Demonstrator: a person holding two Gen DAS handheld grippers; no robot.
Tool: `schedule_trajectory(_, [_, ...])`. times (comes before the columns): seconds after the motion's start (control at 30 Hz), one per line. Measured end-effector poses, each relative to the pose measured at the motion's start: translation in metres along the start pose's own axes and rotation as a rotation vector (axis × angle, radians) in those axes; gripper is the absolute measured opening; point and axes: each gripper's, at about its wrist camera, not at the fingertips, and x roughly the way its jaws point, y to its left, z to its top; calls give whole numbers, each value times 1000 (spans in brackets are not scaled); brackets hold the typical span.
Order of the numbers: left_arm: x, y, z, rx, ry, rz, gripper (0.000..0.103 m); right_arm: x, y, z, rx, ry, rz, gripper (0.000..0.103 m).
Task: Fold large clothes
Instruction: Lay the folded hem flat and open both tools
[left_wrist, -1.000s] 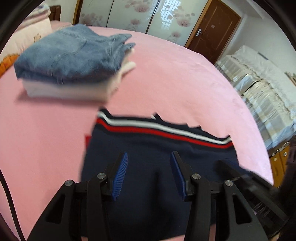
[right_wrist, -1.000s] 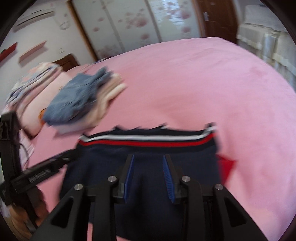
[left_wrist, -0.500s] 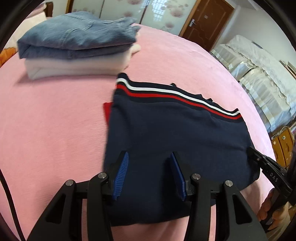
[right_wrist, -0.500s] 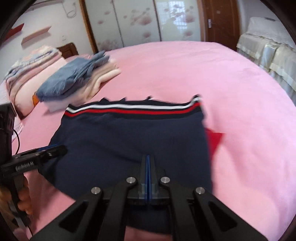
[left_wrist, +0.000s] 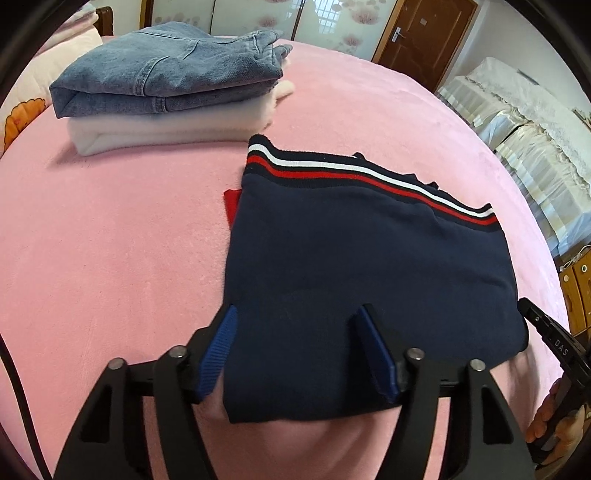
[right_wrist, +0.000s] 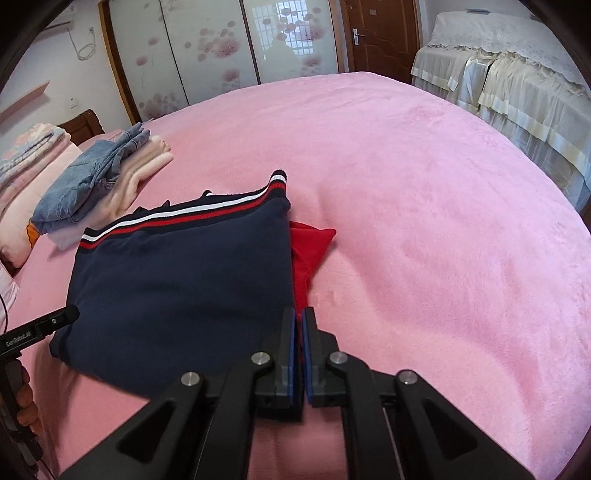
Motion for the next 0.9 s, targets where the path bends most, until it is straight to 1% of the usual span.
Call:
schedule_trajectory(0.17, [-15, -4, 0, -11, 12, -6, 69, -8, 5, 2, 14, 0, -1, 5])
schedule_trajectory(0.33, [-36, -9, 0, -28, 19, -2, 69, -23, 10, 4, 40, 25, 1, 5])
schedule_trajectory(0.47, [-58, -13, -1, -44, 15, -24, 69, -45, 20, 5, 33, 6, 11, 5])
schedule_trajectory(0.63, [-84, -25, -9, -14, 18, -41, 69, -75, 36, 3, 20, -21, 47, 5])
schedule_trajectory(0.73, [-99, -32, -17, 4, 15, -49, 70, -91, 45, 0, 11, -42, 67, 10])
schedule_trajectory(0.8, [-107, -35, -23, 10, 11, -64, 73, -100, 50, -2, 4, -63, 75, 21])
schedule_trajectory(0.9, [-114, -39, -35, 19, 15, -79, 74, -107, 58, -7, -19, -91, 81, 23])
